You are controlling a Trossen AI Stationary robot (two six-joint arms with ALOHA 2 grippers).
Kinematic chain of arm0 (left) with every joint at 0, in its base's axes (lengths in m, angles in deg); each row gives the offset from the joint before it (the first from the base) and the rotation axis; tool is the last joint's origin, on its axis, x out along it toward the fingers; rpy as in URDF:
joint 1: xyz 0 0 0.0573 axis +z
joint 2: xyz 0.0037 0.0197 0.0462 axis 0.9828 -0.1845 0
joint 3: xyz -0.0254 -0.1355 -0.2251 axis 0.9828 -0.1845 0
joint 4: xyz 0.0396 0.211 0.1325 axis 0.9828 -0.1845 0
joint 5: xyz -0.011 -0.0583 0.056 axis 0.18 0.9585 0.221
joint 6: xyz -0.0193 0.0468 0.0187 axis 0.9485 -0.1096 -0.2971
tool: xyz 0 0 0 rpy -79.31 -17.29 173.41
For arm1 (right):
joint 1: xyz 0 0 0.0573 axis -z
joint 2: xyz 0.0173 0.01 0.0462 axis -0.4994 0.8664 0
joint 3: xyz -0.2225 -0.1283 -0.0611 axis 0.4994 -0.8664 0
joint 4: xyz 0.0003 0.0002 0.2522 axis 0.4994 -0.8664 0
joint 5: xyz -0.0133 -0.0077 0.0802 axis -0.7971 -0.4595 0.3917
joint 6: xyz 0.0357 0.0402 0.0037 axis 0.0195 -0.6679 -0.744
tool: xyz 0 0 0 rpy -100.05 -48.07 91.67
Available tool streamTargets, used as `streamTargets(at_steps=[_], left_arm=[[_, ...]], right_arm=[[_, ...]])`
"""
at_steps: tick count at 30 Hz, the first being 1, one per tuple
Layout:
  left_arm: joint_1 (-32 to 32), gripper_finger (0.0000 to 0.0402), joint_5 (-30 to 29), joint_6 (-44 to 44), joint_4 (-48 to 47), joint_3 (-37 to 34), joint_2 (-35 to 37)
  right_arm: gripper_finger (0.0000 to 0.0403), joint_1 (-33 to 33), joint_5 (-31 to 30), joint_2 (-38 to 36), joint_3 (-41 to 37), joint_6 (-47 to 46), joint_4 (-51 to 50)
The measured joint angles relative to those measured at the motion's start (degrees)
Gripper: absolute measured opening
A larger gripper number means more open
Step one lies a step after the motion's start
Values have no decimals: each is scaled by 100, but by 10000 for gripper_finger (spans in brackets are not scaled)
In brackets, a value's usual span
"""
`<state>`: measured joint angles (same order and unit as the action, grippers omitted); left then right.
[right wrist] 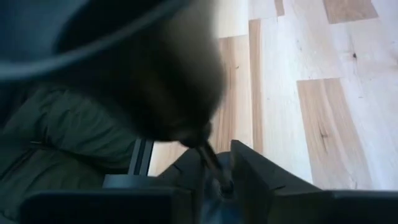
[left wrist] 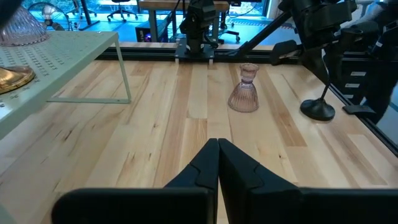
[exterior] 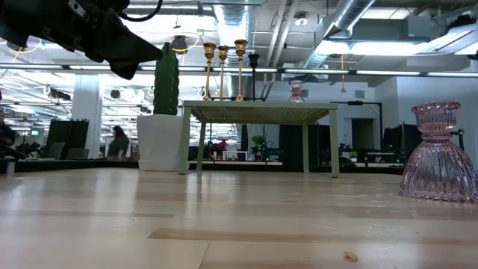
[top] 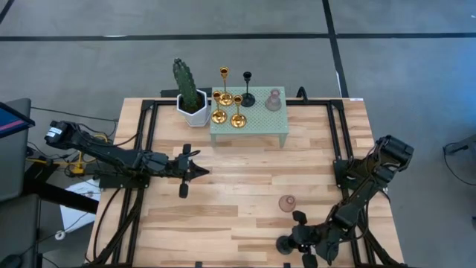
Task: Pick & Place candle stick holders
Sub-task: Put the black candle holder on the shelf
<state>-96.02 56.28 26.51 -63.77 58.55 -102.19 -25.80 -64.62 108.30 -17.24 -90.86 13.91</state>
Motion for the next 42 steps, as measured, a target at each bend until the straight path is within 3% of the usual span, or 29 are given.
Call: streamTargets(at_steps=[5, 13, 22, 27, 34, 42], left_arm=[[0, 8, 0, 0, -1, 0, 0], [0, 8, 0, 0, 0, 0, 0], [1, 8, 0, -2, 45, 0, 2], [1, 8, 0, -2, 85, -2, 2], [1, 8, -3, -2, 136, -2, 4], [1, 8, -3, -63, 219, -2, 4]], right_arm=[[10, 12, -79, -15, 0, 145, 46], [6, 210, -78, -47, -3, 136, 59], [3, 1180, 492, -743, -11, 717, -25], [2, 1814, 681, -1533, -7, 1185, -681], [1, 3096, 1449, -2485, -7, 1895, -1296], [1, 4839, 2561, -2935, 116, 2693, -1530]])
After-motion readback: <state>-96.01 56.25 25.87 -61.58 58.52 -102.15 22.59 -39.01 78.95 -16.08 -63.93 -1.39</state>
